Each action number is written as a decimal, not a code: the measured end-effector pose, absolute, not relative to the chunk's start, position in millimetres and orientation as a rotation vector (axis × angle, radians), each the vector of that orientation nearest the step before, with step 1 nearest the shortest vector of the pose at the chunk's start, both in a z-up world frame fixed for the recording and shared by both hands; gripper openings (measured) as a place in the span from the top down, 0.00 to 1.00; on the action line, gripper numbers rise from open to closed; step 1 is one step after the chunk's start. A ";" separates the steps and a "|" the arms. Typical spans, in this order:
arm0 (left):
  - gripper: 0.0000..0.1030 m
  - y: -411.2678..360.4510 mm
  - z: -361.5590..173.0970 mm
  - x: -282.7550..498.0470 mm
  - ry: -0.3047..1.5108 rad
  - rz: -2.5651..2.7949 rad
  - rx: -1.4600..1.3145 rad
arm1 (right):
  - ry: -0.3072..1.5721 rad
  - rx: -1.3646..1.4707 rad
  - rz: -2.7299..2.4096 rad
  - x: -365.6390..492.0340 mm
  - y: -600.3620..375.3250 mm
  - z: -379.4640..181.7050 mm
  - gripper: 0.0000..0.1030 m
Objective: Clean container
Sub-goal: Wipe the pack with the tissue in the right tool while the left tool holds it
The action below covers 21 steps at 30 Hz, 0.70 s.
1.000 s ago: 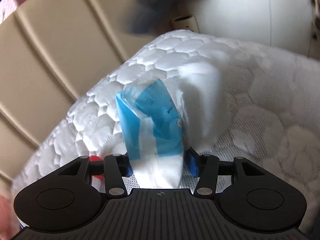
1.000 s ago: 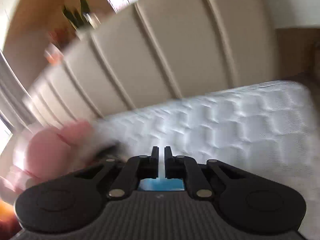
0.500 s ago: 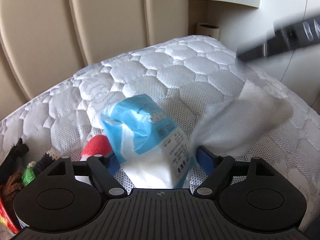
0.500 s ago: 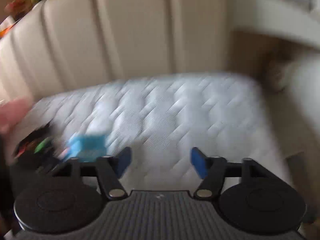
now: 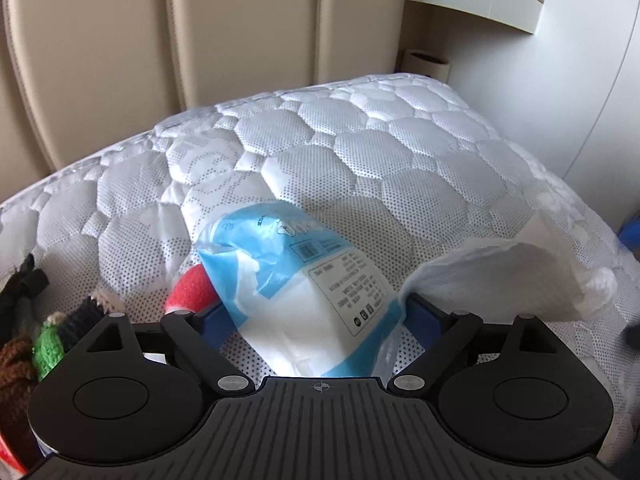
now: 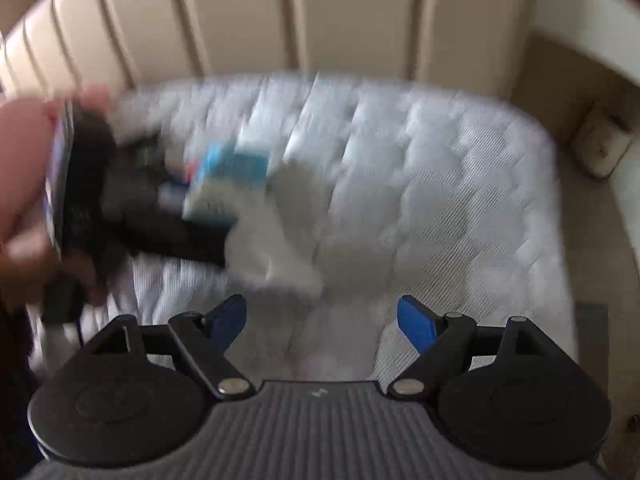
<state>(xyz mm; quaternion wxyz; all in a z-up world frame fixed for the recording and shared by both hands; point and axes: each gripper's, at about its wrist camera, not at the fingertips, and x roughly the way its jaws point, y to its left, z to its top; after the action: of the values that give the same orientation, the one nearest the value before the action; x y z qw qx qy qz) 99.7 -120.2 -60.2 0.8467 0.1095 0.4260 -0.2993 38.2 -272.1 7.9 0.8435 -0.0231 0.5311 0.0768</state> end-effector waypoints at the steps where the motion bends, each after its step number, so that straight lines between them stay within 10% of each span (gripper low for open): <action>1: 0.10 -120.3 -59.9 99.7 0.899 -0.632 0.234 | 1.138 -0.047 0.169 46.8 -269.6 0.0 0.33; 3: 0.10 -120.8 -60.0 99.0 0.901 -0.635 0.246 | 1.080 -0.027 0.132 70.9 -270.7 -4.1 0.44; 10: 0.09 -122.5 -60.5 88.4 0.854 -0.665 0.314 | 0.844 -0.138 -0.032 95.2 -277.4 -5.1 0.28; 21: 0.09 -147.0 -70.6 55.1 0.720 -0.735 0.571 | 1.036 -0.026 0.148 154.3 -253.6 -72.1 0.28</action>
<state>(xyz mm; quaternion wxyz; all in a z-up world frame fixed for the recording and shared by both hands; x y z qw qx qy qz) 55.1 -147.0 -70.6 0.8319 0.2691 0.3395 -0.3468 154.3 -253.6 -72.1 0.8661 -0.0122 0.4948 0.0706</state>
